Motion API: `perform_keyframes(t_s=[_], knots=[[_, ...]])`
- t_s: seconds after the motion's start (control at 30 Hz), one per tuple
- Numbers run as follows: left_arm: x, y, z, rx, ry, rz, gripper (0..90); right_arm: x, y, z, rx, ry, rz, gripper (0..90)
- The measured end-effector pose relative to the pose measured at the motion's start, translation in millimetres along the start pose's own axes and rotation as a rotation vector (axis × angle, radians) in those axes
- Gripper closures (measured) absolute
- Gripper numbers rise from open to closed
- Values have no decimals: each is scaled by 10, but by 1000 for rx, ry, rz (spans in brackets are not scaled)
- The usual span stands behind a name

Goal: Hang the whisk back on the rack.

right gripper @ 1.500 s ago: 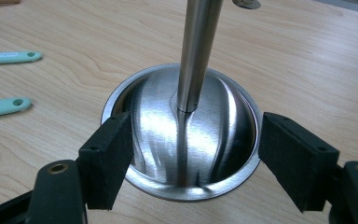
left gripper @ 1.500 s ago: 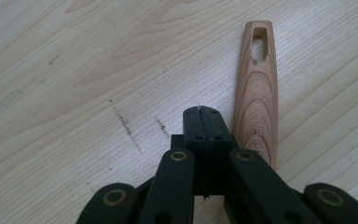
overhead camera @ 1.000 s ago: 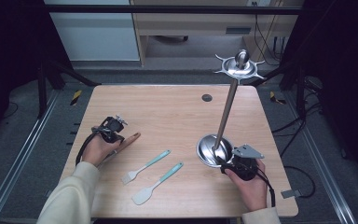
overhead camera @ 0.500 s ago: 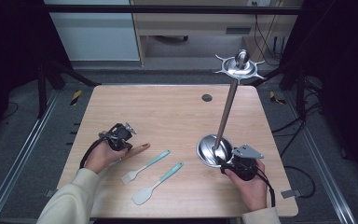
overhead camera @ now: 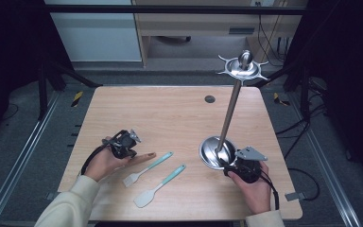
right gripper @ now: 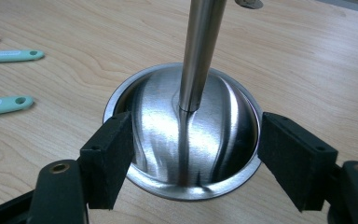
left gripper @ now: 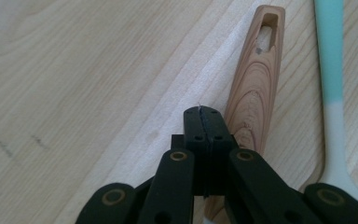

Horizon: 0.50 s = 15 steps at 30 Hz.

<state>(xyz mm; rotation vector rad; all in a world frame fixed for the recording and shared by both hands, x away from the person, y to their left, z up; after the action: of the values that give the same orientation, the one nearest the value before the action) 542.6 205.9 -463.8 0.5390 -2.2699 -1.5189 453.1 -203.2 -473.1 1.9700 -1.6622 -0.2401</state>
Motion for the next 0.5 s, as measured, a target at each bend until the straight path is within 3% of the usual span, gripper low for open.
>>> perform_keyframes(t_s=[0.03, 0.07, 0.13, 0.2, 0.23, 0.33, 0.37, 0.5], knots=[[0, 39, 7, 4, -1, -5, 817, 2, 1, 1, 0, -2, 0, 275], [-4, 87, 17, 2, -7, -13, 817, 2, 1, 1, 0, -2, 0, 275], [4, 185, 42, -1, -21, -7, 697, 1, 0, 1, -2, -1, -1, 275], [21, 275, 69, -26, -39, -20, 581, -3, 0, 1, -3, -2, -4, 275], [28, 317, 83, -33, -44, -34, 581, -3, -3, 2, -1, 1, -3, 275], [30, 401, 134, -65, -51, 4, 463, -7, -1, 0, -1, -1, -5, 274], [46, 404, 166, -102, -58, 27, 389, -9, 1, 0, 0, 1, -4, 274], [73, 371, 194, -139, -84, 61, 373, -7, -3, 0, 2, 6, -2, 273]])
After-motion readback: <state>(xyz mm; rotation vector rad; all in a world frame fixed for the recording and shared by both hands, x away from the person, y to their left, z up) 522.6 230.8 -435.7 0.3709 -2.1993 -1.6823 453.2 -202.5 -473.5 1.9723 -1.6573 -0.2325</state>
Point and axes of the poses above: each handheld gripper's, and its own axes: y roughly backward along the jaws, z roughly out of its underside, x roughly to its right, the point moved 1 cm from there along -y, roughly forward along the jaws, and after that the axes turned 14 degrees about z, right-handed, at the moved point
